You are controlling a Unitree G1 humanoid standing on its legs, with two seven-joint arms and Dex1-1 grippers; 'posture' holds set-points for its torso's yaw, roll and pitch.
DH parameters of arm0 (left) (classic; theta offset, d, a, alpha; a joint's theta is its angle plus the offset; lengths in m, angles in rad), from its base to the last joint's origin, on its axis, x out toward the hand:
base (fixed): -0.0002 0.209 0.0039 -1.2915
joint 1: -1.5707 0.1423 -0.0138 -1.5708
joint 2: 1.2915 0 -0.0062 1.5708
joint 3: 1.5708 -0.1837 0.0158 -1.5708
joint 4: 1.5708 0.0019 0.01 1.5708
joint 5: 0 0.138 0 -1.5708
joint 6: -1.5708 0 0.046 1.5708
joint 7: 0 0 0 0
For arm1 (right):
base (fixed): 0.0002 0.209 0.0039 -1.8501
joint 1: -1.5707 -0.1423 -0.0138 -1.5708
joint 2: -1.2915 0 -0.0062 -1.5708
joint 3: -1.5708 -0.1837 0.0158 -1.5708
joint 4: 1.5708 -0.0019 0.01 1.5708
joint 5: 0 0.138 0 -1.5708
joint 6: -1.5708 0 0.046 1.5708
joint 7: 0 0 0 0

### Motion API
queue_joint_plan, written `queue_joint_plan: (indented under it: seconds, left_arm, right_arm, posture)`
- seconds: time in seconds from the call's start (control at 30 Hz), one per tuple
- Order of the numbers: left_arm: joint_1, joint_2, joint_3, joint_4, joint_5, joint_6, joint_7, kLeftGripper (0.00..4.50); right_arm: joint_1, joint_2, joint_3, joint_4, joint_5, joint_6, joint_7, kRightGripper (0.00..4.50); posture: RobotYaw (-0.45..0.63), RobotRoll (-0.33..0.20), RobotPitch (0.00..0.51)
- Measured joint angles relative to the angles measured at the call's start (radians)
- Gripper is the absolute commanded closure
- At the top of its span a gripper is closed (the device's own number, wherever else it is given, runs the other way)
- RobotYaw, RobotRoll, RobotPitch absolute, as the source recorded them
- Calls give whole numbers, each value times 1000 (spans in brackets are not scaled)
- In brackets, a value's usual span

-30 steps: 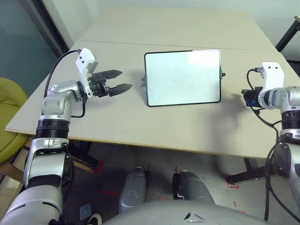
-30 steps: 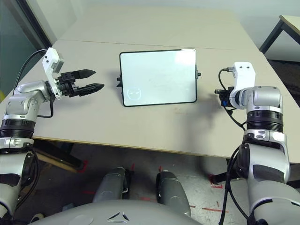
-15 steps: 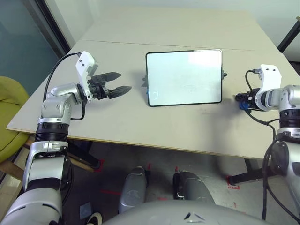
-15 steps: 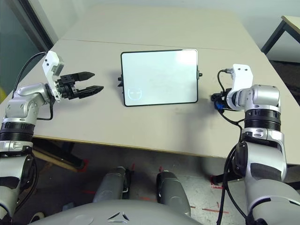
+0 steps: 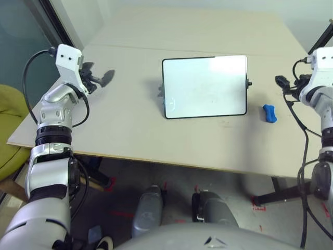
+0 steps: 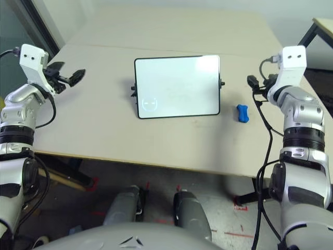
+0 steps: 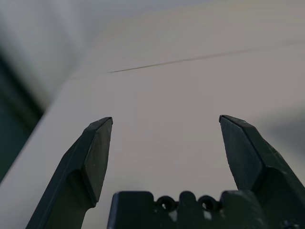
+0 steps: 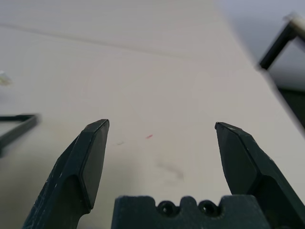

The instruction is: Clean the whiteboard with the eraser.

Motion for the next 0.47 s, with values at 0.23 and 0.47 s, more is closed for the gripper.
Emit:
queue_joint_plan:
  seconds: [0.23,0.47]
  left_arm:
    - [-22,-31,15,104,19,-97,117,0]
    - [-55,-31,30,158,23,-135,174,0]
  right_arm:
    - [38,57,-38,99,17,-260,-90,39]
    - [38,67,-50,161,42,-318,-127,39]
  posture:
    - [244,0,72]
    - [217,0,77]
